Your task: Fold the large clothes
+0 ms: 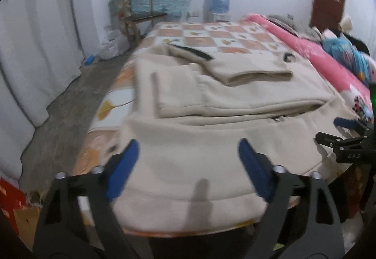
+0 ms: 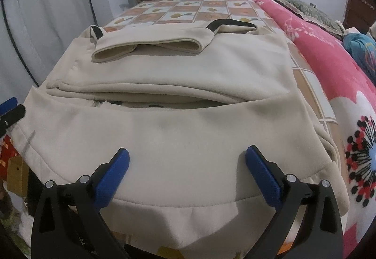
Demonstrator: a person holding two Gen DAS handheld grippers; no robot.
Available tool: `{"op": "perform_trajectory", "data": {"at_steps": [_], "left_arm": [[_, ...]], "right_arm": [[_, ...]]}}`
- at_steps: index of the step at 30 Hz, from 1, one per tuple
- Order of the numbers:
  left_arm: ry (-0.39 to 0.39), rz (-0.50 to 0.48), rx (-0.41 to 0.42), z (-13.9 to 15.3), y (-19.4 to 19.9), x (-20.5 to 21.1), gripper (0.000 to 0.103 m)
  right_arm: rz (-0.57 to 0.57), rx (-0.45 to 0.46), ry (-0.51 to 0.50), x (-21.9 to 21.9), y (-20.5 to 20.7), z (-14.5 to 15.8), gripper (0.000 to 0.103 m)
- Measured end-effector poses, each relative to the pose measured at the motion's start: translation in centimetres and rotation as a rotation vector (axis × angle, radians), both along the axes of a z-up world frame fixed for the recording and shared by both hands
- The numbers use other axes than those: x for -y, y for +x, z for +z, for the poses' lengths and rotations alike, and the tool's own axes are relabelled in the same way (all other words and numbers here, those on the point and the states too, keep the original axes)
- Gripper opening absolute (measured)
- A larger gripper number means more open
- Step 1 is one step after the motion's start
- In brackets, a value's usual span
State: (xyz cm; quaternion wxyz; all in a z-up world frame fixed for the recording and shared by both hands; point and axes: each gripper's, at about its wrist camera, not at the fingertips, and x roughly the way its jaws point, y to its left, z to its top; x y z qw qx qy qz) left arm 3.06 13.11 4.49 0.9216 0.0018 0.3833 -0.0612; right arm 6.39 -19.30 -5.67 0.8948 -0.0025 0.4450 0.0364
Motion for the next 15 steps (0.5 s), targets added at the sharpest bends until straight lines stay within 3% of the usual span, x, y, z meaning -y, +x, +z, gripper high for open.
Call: {"op": "perform_trajectory", "data": {"at_steps": [2, 5, 9, 13, 15], "left_arm": [[-0.028, 0.033, -0.027, -0.5, 0.5, -1.5, 0.066], [-0.052, 0.073, -0.05, -1.1, 1.3, -3.0, 0.06], [-0.059, 0.107, -0.039, -1.4, 2.0, -4.4, 0.058], [-0.085, 0.135, -0.124, -2.8, 3.4, -6.0, 0.049], [-0.136, 0.138, -0.157, -3.6, 3.8, -6.8, 0.045]], "right_arm": [[0.003, -0.004, 0.0, 0.0, 0.1, 0.0, 0.096], [0.009, -0.012, 0.0, 0.0, 0.2, 0.1, 0.096], [0.008, -0.017, -0.002, 0.0, 0.3, 0.1, 0.096], [0.005, -0.018, -0.003, 0.0, 0.4, 0.1, 0.096], [0.006, -0.019, -0.002, 0.0, 0.4, 0.1, 0.096]]}}
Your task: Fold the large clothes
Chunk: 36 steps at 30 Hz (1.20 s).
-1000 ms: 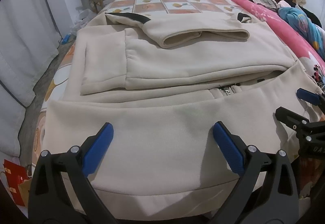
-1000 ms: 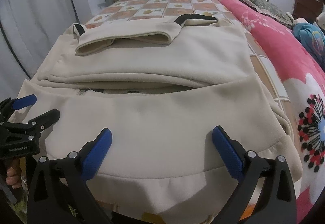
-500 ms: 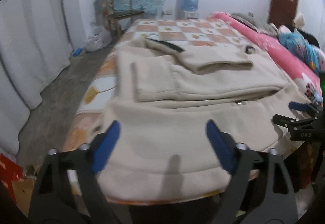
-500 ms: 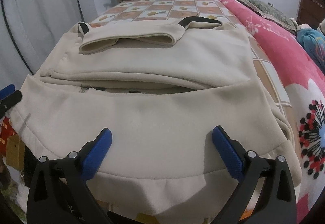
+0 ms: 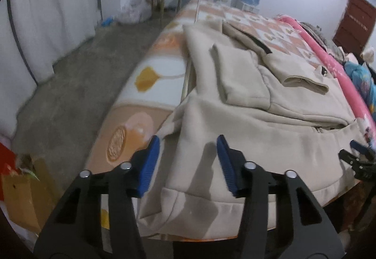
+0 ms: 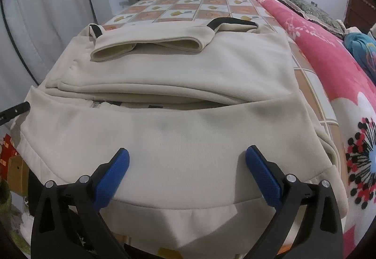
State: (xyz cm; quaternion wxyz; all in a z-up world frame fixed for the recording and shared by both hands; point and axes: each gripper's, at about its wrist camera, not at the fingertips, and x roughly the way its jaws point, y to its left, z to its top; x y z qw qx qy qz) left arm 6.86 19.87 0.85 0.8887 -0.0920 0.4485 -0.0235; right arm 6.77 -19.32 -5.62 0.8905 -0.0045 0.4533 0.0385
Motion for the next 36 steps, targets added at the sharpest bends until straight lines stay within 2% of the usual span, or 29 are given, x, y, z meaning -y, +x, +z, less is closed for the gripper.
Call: {"op": "perform_trajectory", "data": {"at_steps": [5, 8, 11, 14, 17, 19, 20, 24, 26, 28, 31, 34, 36], "left_arm": [[-0.143, -0.035, 0.04, 0.0, -0.5, -1.0, 0.04], [-0.146, -0.066, 0.05, 0.2, -0.6, -0.5, 0.04], [-0.085, -0.053, -0.014, -0.8, 0.2, -0.2, 0.04], [-0.089, -0.046, -0.012, -0.5, 0.5, -0.3, 0.04], [-0.217, -0.093, 0.015, -0.2, 0.5, -0.7, 0.04], [-0.272, -0.119, 0.027, -0.2, 0.5, -0.7, 0.043], [-0.284, -0.122, 0.029, -0.3, 0.5, -0.7, 0.045], [-0.29, -0.07, 0.018, -1.2, 1.3, -1.0, 0.044], [-0.264, -0.057, 0.018, -1.0, 1.5, -0.7, 0.043], [-0.175, -0.054, 0.029, -0.7, 1.5, 0.4, 0.04], [0.039, -0.07, 0.03, -0.6, 1.4, 2.9, 0.032], [0.203, -0.087, 0.047, -0.4, 0.9, 5.1, 0.027], [0.28, -0.088, 0.053, -0.4, 0.7, 6.0, 0.026]], "right_arm": [[0.001, -0.001, -0.001, -0.1, 0.0, 0.0, 0.096], [0.001, -0.001, 0.0, 0.0, 0.1, 0.0, 0.096], [0.0, -0.001, 0.0, 0.0, 0.1, 0.0, 0.096], [0.001, 0.0, 0.0, 0.0, 0.0, 0.0, 0.096], [0.002, -0.001, 0.0, 0.0, 0.1, 0.0, 0.096], [0.003, 0.0, 0.0, 0.0, 0.1, 0.0, 0.096], [0.003, 0.0, -0.001, 0.0, 0.1, 0.0, 0.096], [0.001, 0.003, -0.001, 0.0, 0.1, -0.1, 0.096], [0.002, 0.004, -0.001, 0.0, 0.1, -0.1, 0.096], [0.001, 0.007, 0.001, 0.1, 0.1, 0.0, 0.096], [0.0, 0.011, 0.001, 0.0, -0.1, -0.1, 0.096], [0.001, 0.016, 0.0, 0.0, -0.2, -0.1, 0.096], [0.003, 0.019, 0.001, 0.0, -0.2, -0.1, 0.096]]}}
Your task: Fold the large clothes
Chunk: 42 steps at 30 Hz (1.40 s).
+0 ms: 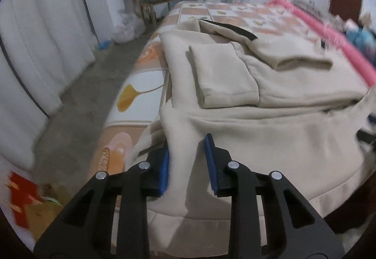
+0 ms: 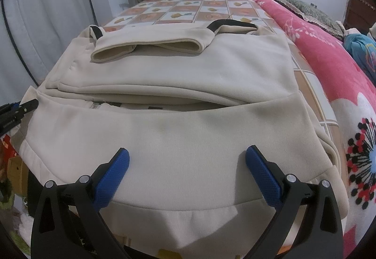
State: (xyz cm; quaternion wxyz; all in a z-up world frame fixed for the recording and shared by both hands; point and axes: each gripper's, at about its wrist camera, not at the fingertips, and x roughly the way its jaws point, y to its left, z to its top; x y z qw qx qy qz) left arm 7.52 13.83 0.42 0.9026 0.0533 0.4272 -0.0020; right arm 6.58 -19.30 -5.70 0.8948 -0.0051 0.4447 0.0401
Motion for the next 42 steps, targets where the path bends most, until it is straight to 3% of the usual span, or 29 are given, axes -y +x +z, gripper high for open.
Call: {"op": "perform_trajectory", "data": {"at_steps": [6, 11, 16, 21, 26, 42], "left_arm": [[0.201, -0.002, 0.024, -0.1, -0.5, 2.3, 0.021], [0.279, 0.006, 0.036, -0.3, -0.9, 3.1, 0.02], [0.285, 0.014, 0.038, -0.3, -0.7, 3.3, 0.02], [0.289, 0.012, 0.038, -0.4, -0.8, 3.3, 0.02], [0.3, 0.012, 0.035, -0.6, -0.6, 3.5, 0.02], [0.305, 0.014, 0.031, -0.8, -0.5, 3.8, 0.018]], "right_arm": [[0.017, -0.002, 0.059, 1.3, -0.5, 0.7, 0.096], [-0.031, 0.02, 0.113, 4.7, -1.8, 2.3, 0.096], [-0.084, 0.088, 0.151, 8.4, -2.9, 4.1, 0.096], [-0.117, 0.097, 0.212, 10.6, -2.0, 4.0, 0.083], [-0.124, 0.072, 0.279, 11.7, -0.1, 3.0, 0.063], [-0.091, -0.022, 0.279, 12.5, 2.1, 1.7, 0.045]]}}
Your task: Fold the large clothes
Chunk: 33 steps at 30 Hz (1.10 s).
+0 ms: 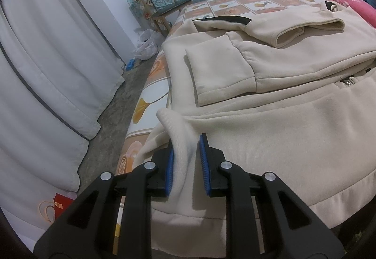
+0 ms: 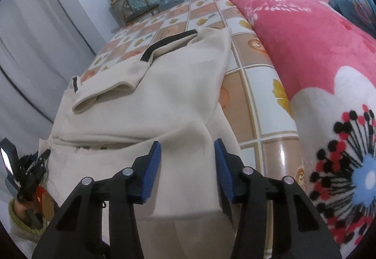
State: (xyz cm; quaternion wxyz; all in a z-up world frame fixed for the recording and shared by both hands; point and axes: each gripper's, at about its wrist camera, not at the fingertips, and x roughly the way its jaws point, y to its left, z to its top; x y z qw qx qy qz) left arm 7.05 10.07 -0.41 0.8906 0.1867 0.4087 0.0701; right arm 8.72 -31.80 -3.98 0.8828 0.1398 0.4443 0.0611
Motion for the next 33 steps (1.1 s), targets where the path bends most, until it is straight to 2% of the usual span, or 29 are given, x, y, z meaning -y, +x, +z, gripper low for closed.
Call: {"op": "perform_trajectory", "data": {"at_steps": [4, 10, 16, 19, 28, 33], "left_arm": [[0.001, -0.001, -0.001, 0.0, 0.0, 0.0, 0.018], [0.005, 0.001, 0.0, 0.0, 0.1, 0.0, 0.018], [0.003, 0.006, -0.004, 0.1, 0.0, -0.1, 0.018], [0.009, 0.004, -0.005, 0.1, 0.0, -0.1, 0.018], [0.008, 0.005, -0.006, 0.1, 0.0, -0.1, 0.018], [0.012, 0.003, -0.006, 0.1, 0.1, -0.1, 0.018]], "right_arm": [[0.035, -0.024, -0.033, -0.4, -0.6, 0.3, 0.037], [0.046, -0.045, -0.124, -1.0, 0.4, -0.1, 0.02], [0.055, -0.022, -0.264, -2.6, -0.5, 0.6, 0.015], [0.049, -0.016, -0.262, -2.5, -0.8, 1.0, 0.015], [0.032, -0.086, -0.157, -1.2, -0.3, 0.5, 0.018], [0.034, -0.106, -0.161, -1.5, 0.1, -0.1, 0.023]]}}
